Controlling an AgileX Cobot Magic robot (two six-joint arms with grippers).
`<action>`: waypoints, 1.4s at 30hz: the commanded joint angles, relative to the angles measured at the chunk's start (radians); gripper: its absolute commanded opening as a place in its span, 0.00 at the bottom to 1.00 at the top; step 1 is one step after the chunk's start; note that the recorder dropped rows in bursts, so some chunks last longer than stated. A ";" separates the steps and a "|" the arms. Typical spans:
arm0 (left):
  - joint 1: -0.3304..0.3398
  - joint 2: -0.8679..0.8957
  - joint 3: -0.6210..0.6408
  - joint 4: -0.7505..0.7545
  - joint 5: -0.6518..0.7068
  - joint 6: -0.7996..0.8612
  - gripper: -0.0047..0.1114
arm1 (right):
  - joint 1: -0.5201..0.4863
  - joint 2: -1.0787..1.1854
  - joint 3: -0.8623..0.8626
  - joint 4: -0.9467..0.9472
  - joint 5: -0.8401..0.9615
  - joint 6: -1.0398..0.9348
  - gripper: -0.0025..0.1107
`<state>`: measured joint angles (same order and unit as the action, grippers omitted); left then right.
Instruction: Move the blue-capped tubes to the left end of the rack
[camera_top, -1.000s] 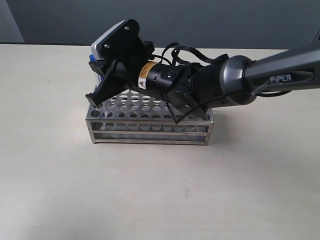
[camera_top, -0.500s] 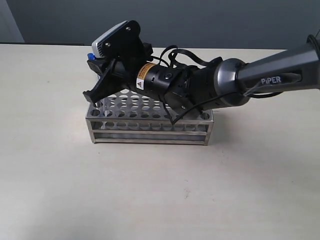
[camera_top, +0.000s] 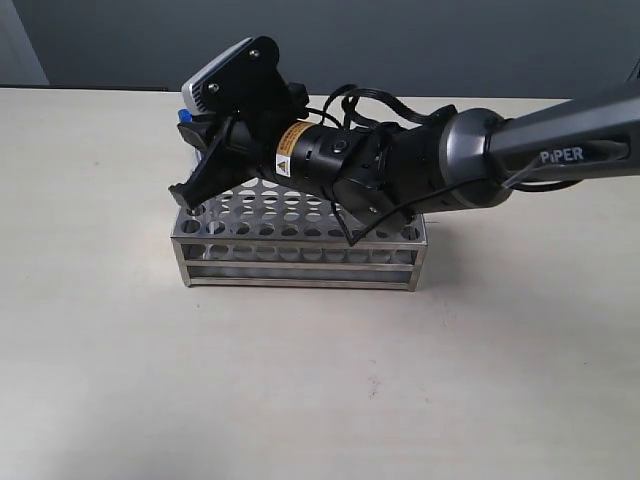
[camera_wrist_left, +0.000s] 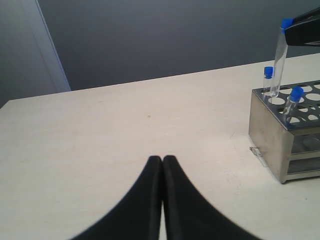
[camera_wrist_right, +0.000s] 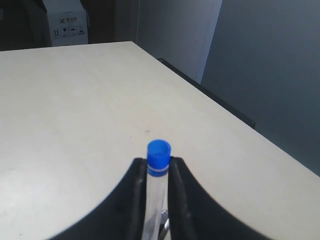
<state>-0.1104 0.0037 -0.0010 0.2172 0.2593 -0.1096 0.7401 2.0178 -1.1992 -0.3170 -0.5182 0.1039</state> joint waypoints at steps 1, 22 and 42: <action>0.001 -0.004 0.001 0.005 -0.002 -0.003 0.04 | -0.006 -0.022 0.006 -0.023 -0.008 0.004 0.01; 0.001 -0.004 0.001 0.005 -0.002 -0.003 0.04 | -0.005 -0.019 0.006 -0.060 0.015 0.049 0.01; 0.001 -0.004 0.001 0.005 -0.002 -0.003 0.04 | 0.007 0.015 0.006 -0.056 0.096 0.054 0.01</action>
<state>-0.1104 0.0037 -0.0010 0.2172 0.2593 -0.1096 0.7464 2.0221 -1.1967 -0.3784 -0.4253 0.1551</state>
